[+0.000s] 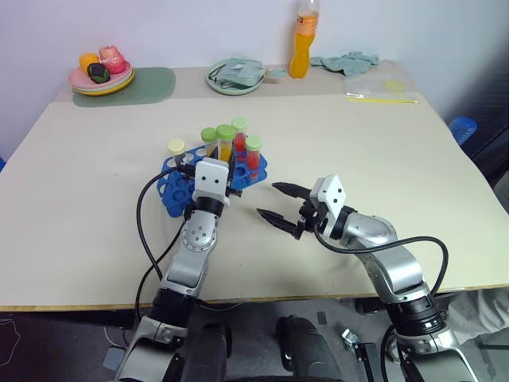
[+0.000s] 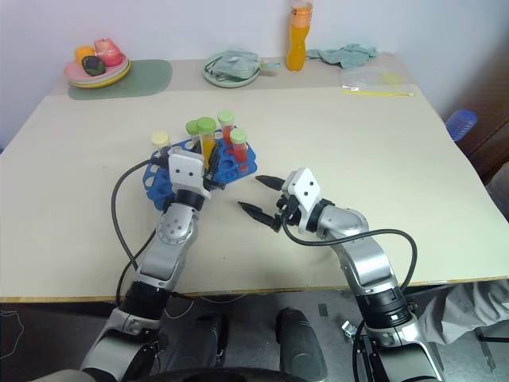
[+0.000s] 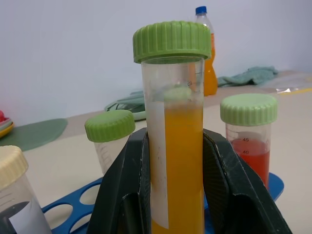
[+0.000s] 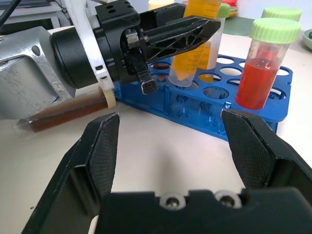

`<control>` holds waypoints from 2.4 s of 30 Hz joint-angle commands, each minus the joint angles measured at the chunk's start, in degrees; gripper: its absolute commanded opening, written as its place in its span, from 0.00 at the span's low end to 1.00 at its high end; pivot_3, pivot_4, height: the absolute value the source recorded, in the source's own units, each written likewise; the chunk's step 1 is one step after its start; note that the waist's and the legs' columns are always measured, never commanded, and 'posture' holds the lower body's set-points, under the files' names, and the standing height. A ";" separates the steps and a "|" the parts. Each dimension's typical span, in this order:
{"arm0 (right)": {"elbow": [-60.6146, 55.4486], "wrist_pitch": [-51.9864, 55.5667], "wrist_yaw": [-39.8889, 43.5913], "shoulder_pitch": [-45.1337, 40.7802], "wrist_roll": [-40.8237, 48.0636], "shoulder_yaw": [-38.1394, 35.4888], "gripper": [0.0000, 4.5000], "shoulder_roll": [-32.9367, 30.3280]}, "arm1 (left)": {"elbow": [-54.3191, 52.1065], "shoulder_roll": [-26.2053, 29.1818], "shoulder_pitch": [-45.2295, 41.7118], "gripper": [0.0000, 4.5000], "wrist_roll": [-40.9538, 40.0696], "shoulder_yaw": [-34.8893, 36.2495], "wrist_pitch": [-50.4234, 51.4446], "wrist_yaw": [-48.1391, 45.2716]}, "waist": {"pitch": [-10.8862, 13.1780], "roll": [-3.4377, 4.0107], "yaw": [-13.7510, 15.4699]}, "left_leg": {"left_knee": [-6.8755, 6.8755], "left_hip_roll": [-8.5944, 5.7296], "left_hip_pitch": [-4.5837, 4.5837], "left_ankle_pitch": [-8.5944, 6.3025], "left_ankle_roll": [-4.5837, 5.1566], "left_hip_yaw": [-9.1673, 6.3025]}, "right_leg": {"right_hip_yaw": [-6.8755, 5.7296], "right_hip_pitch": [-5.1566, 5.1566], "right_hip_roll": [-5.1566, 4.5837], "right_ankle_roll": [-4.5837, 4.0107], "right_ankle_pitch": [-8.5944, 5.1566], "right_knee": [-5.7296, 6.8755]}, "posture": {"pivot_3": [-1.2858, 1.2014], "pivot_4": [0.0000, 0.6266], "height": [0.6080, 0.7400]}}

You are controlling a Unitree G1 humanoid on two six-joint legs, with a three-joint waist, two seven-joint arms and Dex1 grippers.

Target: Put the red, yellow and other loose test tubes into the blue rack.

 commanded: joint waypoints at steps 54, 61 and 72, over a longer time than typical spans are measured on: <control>3.92 -3.61 5.87 -5.18 -1.34 2.36 0.81 -0.23 | -46.77 14.36 -5.32 0.98 -32.17 20.89 99.43 7.74 | 0.01 -0.04 -0.29 | 0.06 0.04 0.09 0.03 -0.06 -0.22 | -0.08 0.13 0.06 0.00 -0.01 0.12 | 0.52 0.24 1.00; -2.36 1.83 16.46 -3.10 2.66 4.80 0.81 -7.47 | -28.06 16.57 -10.48 0.98 -69.92 21.04 99.43 38.02 | -0.01 -0.02 0.57 | 0.14 -0.02 0.05 0.02 -0.06 -0.30 | -0.10 0.15 -0.10 0.01 -0.01 0.11 | 0.52 0.24 1.00; -5.64 3.07 15.77 -1.07 2.58 5.34 0.81 -9.07 | -20.94 35.34 -17.32 0.98 -115.84 -1.02 73.77 76.01 | -0.04 -0.07 1.31 | 0.22 -0.19 0.12 0.02 -0.10 -0.28 | -0.08 0.27 -0.20 0.04 0.01 0.12 | 0.52 0.24 1.00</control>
